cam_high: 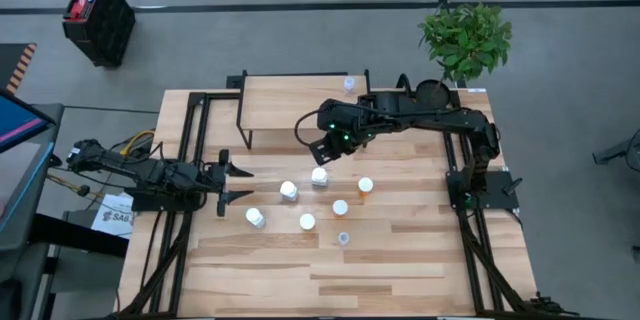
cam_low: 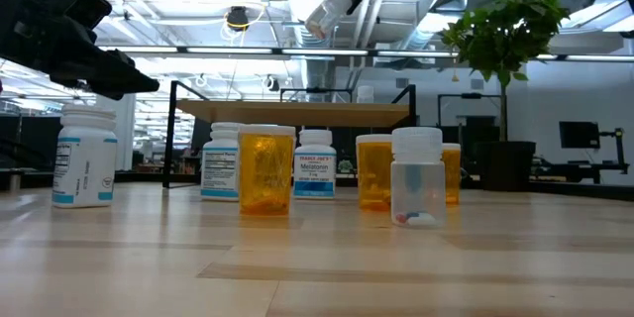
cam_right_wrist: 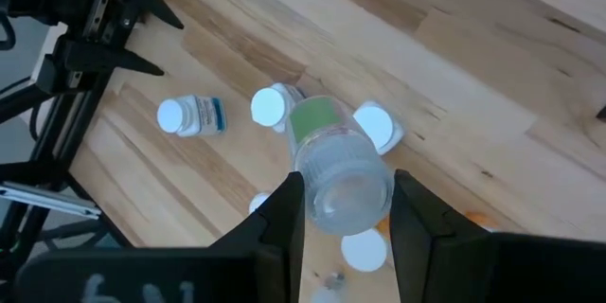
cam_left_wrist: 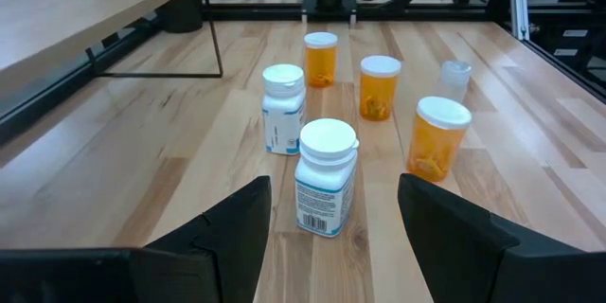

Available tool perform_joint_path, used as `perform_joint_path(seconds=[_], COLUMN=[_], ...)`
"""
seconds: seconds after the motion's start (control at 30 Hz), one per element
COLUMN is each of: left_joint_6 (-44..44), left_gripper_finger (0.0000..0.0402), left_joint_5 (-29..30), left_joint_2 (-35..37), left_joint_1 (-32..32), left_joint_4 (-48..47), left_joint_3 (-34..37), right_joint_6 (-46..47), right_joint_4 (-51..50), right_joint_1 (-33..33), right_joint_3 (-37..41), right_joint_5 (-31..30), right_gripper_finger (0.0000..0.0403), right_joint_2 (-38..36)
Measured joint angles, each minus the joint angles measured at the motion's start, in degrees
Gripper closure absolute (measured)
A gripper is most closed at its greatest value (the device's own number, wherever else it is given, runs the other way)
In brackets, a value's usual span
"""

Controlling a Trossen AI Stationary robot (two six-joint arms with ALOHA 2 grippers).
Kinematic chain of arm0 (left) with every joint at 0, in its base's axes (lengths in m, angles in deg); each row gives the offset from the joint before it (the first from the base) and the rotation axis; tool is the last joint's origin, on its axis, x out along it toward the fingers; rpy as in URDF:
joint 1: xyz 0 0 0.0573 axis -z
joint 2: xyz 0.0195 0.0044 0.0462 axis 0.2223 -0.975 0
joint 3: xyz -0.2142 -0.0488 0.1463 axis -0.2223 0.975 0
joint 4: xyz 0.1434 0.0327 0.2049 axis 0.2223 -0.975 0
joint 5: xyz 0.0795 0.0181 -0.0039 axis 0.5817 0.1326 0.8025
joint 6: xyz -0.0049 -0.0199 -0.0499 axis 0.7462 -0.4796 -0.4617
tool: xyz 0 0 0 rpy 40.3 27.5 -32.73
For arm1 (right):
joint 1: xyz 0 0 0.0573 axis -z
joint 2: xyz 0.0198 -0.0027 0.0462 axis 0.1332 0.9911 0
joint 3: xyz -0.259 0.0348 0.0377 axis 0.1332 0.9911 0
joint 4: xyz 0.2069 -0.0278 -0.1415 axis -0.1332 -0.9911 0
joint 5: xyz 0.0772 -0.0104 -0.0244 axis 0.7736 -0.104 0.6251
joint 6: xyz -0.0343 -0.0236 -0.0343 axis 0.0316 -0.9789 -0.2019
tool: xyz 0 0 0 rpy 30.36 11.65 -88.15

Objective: Pick and place medicine bottles onto shelf by color
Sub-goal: Put the top transparent pill bottle aligned with the other transparent pill bottle on the shelf

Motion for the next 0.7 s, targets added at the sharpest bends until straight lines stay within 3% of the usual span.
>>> perform_joint_path(seconds=[0.33,0.7], left_joint_6=[0.0,0.0], left_gripper_finger=[0.0180,0.0180], left_joint_5=[0.0,-0.1], left_joint_2=[0.0,0.0], left_joint_1=[0.0,0.0], left_joint_4=[0.0,0.0], left_joint_3=[0.0,0.0], right_joint_6=[-0.6,-6.2], right_joint_4=[0.0,-3.2], right_joint_1=[1.6,11.6], right_joint_3=[0.0,0.0], right_joint_5=[0.2,-0.1], right_gripper_finger=[0.0290,0.0290], right_joint_2=[0.0,0.0])
